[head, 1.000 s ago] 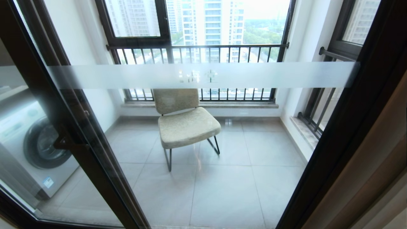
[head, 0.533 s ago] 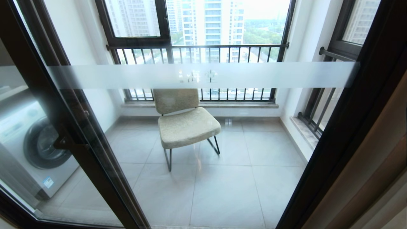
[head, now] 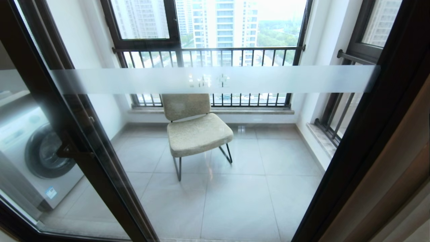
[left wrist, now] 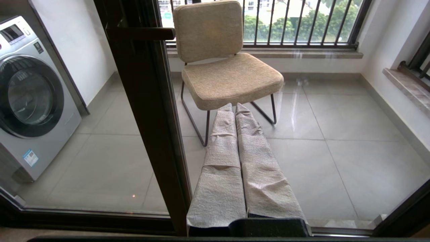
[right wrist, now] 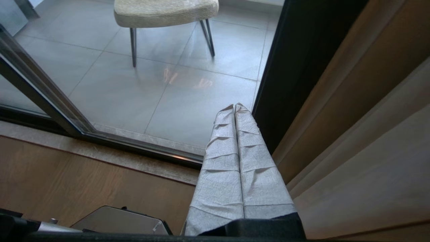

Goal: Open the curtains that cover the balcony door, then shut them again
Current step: Pull the inner curtains open on both sides

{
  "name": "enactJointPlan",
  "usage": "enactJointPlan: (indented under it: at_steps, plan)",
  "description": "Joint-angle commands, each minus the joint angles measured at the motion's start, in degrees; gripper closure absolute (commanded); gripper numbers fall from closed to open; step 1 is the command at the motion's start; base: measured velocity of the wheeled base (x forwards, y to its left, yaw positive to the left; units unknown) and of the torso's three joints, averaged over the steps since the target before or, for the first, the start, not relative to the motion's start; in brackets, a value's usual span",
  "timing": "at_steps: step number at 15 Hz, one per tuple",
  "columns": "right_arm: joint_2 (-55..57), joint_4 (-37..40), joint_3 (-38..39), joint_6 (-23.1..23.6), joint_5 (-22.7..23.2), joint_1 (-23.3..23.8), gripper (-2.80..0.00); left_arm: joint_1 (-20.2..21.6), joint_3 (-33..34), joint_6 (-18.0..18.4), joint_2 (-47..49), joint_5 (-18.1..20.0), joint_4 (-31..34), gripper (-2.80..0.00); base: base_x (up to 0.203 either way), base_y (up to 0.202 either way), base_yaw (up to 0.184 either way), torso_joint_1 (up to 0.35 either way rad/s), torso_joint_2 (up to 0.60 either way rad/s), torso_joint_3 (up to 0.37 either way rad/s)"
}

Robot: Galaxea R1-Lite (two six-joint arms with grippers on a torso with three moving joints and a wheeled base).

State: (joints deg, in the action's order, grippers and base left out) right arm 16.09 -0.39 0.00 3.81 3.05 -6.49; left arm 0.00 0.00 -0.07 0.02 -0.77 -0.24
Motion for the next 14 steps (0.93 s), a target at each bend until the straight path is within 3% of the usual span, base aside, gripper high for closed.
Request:
enactJointPlan:
  at_steps: [1, 8, 14]
  plan:
    - [0.3, 0.6, 0.0, -1.3, -0.9, 3.6, 0.00, 0.0, 0.0, 0.0, 0.0, 0.0, 0.0, 0.00, 0.000, 0.000, 0.000, 0.000, 0.00, 0.000]
    - [-14.9, 0.6, 0.0, -1.6, -1.4, 6.4, 0.00, 0.1, 0.0, 0.0, 0.0, 0.0, 0.0, 0.00, 0.000, 0.000, 0.000, 0.000, 0.00, 0.000]
    - [-16.1, 0.7, 0.0, -1.5, -1.5, 6.5, 0.00, 0.0, 0.0, 0.0, 0.0, 0.0, 0.0, 0.00, 0.000, 0.000, 0.000, 0.000, 0.00, 0.000]
